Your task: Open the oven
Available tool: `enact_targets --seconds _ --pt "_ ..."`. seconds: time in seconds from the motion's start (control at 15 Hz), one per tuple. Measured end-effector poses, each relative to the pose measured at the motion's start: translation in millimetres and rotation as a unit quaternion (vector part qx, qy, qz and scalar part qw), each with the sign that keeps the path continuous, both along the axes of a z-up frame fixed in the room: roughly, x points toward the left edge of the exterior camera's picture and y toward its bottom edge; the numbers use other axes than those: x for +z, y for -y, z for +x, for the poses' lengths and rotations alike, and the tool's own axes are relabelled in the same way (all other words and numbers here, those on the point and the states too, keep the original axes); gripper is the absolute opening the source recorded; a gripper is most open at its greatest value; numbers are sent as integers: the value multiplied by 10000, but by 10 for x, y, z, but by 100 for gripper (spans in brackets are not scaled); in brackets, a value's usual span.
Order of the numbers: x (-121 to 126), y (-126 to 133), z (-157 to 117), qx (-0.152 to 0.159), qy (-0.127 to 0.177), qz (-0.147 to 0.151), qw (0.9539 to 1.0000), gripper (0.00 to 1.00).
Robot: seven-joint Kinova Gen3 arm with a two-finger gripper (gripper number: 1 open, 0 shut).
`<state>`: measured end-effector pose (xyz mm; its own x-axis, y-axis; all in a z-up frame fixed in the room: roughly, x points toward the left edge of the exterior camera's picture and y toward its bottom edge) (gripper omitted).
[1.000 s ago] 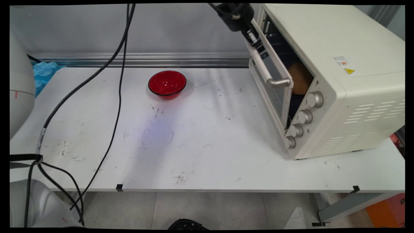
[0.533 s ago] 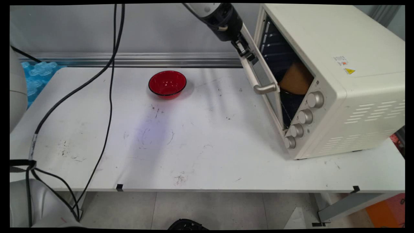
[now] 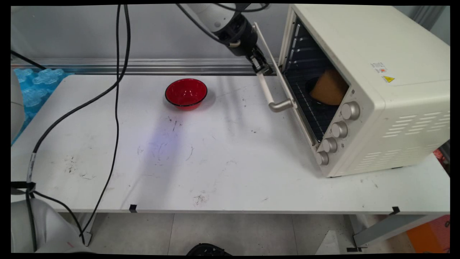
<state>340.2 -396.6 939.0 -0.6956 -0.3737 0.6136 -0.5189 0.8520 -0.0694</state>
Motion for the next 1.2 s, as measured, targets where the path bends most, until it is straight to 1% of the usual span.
enact_targets --seconds 1.2 --pt "-563 -230 444 -222 70 -24 9997 0"
